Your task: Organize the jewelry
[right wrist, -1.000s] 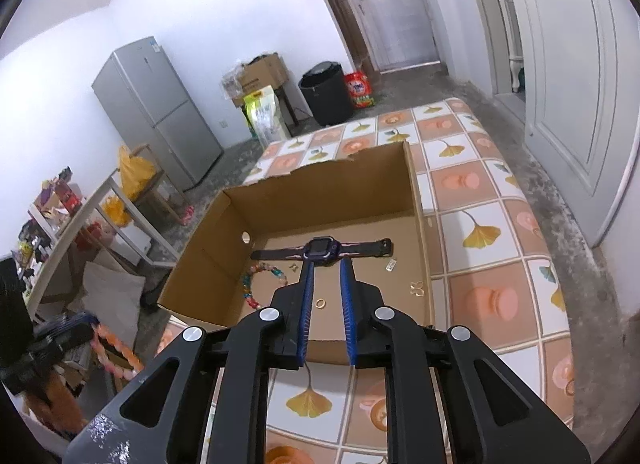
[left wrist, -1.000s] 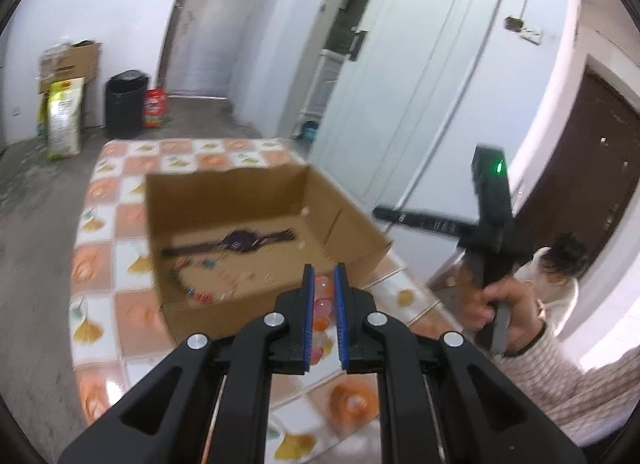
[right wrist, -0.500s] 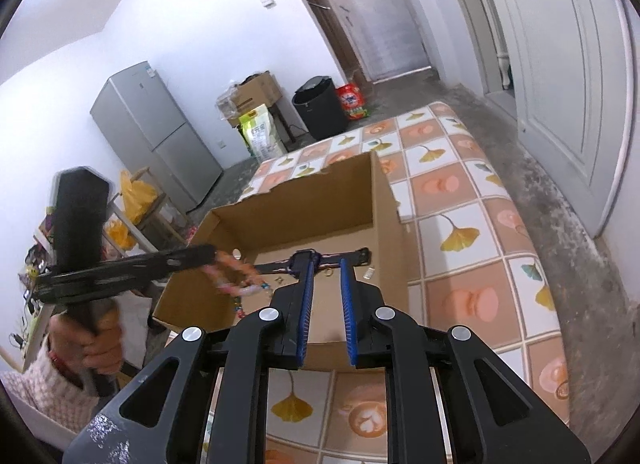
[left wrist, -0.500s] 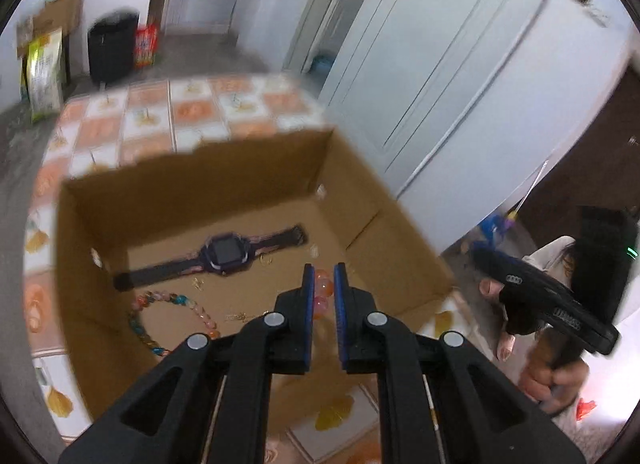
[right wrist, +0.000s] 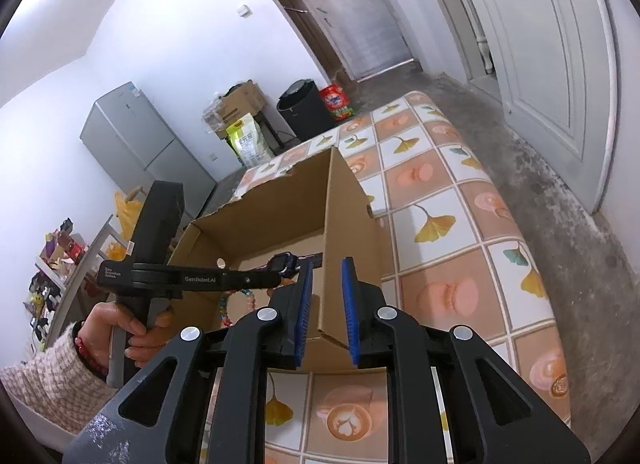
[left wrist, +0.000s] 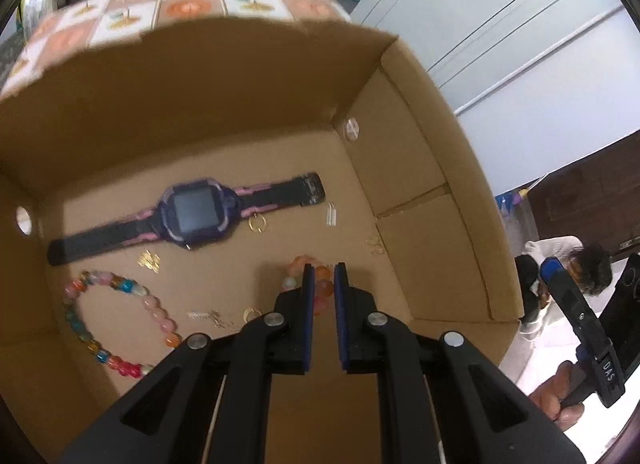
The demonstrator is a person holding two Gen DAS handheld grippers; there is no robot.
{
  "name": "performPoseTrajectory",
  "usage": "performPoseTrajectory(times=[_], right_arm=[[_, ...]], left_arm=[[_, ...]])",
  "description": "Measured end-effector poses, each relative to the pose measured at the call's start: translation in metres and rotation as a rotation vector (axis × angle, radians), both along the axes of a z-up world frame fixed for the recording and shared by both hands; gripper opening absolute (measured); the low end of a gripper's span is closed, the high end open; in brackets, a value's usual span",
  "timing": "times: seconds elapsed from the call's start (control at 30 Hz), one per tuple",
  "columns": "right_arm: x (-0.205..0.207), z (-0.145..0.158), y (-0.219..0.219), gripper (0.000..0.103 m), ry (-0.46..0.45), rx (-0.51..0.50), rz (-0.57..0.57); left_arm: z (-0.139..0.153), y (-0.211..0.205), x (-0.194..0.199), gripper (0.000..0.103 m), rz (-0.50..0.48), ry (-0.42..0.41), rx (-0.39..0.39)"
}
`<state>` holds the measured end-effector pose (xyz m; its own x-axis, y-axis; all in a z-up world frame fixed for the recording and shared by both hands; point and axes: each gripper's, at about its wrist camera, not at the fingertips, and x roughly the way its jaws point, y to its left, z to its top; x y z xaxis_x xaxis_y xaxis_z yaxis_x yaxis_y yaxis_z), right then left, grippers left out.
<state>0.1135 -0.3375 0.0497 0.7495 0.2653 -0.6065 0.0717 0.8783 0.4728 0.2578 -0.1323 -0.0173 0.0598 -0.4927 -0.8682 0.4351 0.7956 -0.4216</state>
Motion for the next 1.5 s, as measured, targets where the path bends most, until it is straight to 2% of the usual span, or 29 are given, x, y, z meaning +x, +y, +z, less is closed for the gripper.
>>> performPoseTrajectory(times=[0.1, 0.5, 0.8, 0.93, 1.1, 1.17, 1.3, 1.37, 1.5], right_arm=[[-0.001, 0.0, -0.001, 0.018, 0.0, 0.002, 0.0], [0.0, 0.002, -0.001, 0.019, -0.005, 0.0, -0.002], [-0.002, 0.007, -0.002, 0.021, -0.01, -0.006, -0.007], [-0.002, 0.009, 0.0, 0.023, -0.009, -0.01, -0.004], [-0.001, 0.012, 0.004, 0.03, -0.008, -0.019, -0.005], [0.0, 0.013, 0.006, 0.036, -0.002, -0.026, -0.002], [0.002, 0.011, 0.011, 0.049, 0.013, -0.038, 0.0], [0.005, 0.009, 0.013, 0.054, 0.03, -0.041, -0.003], [0.013, -0.002, 0.013, 0.055, 0.082, -0.023, -0.015]], left_arm=[[-0.004, 0.0, 0.001, 0.009, 0.005, 0.036, 0.001], [0.003, 0.004, -0.002, 0.009, 0.013, 0.035, -0.019], [0.014, 0.006, -0.002, 0.009, 0.021, -0.031, -0.014], [0.033, 0.02, -0.013, 0.01, 0.019, -0.12, -0.015], [0.064, 0.05, -0.032, 0.024, 0.05, -0.253, -0.005], [0.075, 0.064, -0.041, 0.04, 0.069, -0.305, 0.004], [0.094, 0.103, -0.062, 0.06, 0.138, -0.403, 0.034], [0.093, 0.121, -0.068, 0.07, 0.168, -0.409, 0.04], [0.076, 0.148, -0.073, 0.075, 0.23, -0.36, 0.043]])
